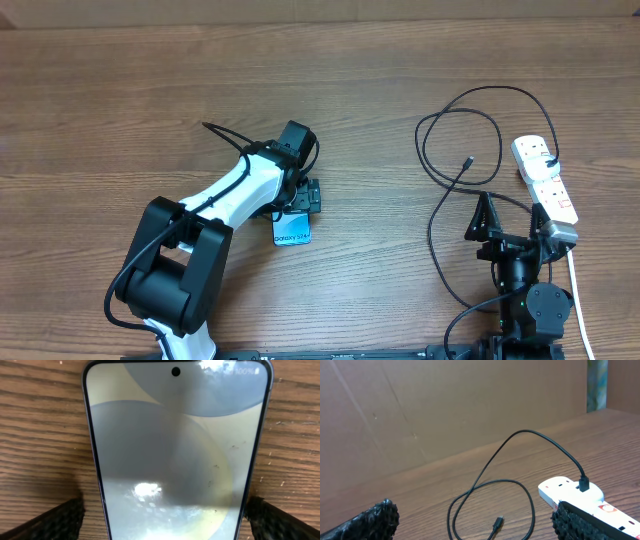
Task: Plug charger to phone and switch on socket
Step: 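Close the left gripper on the phone's top edge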
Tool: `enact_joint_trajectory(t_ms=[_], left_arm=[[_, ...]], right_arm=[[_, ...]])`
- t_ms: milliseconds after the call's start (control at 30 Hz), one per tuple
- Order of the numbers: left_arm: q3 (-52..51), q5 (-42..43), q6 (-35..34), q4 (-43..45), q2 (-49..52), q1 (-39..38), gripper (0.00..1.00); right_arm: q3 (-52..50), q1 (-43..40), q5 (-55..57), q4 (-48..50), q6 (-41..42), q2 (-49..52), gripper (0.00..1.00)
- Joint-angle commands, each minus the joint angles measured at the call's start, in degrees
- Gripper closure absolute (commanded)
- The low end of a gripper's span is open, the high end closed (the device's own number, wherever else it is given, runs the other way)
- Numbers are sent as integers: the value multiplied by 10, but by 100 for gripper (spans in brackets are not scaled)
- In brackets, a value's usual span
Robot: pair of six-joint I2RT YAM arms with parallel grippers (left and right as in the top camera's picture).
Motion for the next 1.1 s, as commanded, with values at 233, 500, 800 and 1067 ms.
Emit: enact_joint_trajectory(t_ms=[233, 500, 800, 1067], left_arm=[[-2, 17, 5, -4, 17, -1, 29], [-2, 17, -9, -3, 17, -1, 33], [0, 15, -2, -2, 17, 0, 36], [37, 15, -2, -34, 17, 0, 41]], right_arm=[[-6, -1, -1, 1, -2, -4, 0], [-6, -1, -1, 1, -2, -4, 0], [-6, -1, -1, 1, -2, -4, 0], [-6, -1, -1, 1, -2, -4, 0]])
